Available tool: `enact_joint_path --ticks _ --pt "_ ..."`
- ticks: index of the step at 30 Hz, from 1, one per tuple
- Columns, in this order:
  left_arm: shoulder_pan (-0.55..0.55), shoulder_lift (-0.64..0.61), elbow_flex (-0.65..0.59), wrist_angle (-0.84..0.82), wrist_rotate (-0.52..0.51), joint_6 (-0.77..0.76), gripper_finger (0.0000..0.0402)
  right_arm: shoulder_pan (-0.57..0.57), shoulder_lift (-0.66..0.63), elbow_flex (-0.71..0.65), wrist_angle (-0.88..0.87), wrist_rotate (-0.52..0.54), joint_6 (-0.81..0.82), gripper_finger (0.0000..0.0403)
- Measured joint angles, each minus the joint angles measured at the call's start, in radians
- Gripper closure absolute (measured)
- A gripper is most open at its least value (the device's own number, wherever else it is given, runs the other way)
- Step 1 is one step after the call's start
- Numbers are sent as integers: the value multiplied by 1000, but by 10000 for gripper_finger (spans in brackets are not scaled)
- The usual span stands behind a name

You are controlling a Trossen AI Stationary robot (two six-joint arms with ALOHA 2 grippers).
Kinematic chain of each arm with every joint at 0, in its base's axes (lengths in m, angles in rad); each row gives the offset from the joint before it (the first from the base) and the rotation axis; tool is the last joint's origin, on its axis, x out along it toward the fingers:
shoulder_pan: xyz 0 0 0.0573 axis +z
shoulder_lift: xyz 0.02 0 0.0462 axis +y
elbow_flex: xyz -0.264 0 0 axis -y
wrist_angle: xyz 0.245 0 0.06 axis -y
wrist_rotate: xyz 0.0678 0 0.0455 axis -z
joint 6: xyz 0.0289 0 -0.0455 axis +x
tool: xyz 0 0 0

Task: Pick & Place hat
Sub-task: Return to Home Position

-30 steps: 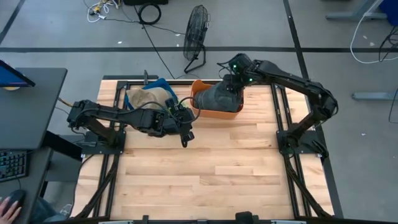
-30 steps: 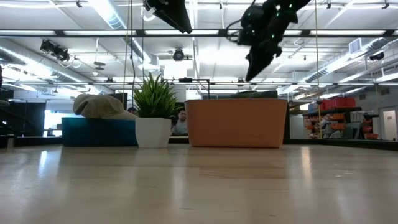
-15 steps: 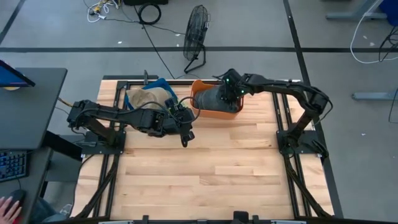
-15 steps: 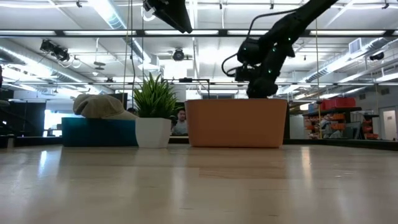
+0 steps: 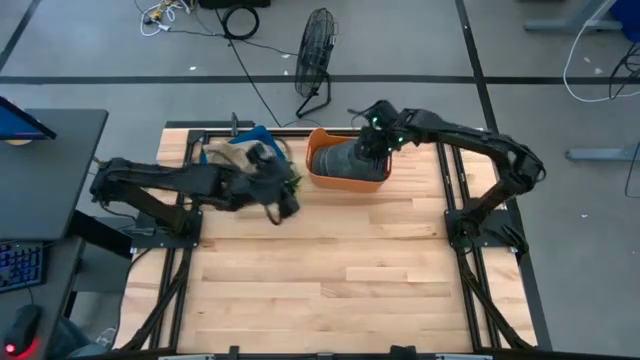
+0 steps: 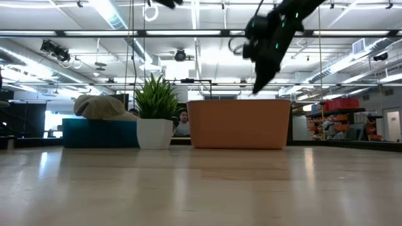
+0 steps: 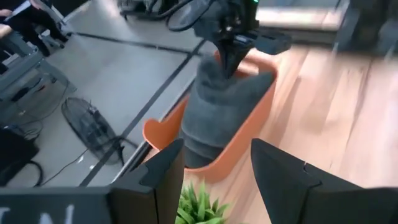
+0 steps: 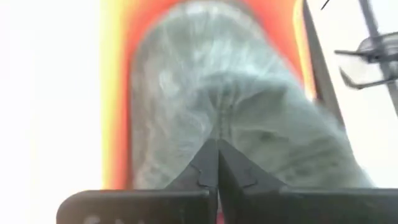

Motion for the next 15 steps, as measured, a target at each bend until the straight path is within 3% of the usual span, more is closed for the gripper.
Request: enact_joint_path --ticks 5,10,15 --pt "-12 -135 0 -25 11 -28 213 44 -145 117 -90 -2 23 403" --pt "-13 -245 -1 -175 58 -183 214 118 -310 125 -69 -31 120 403" --pt "-22 -348 -163 -188 126 -287 214 175 -462 73 -51 -119 138 403"
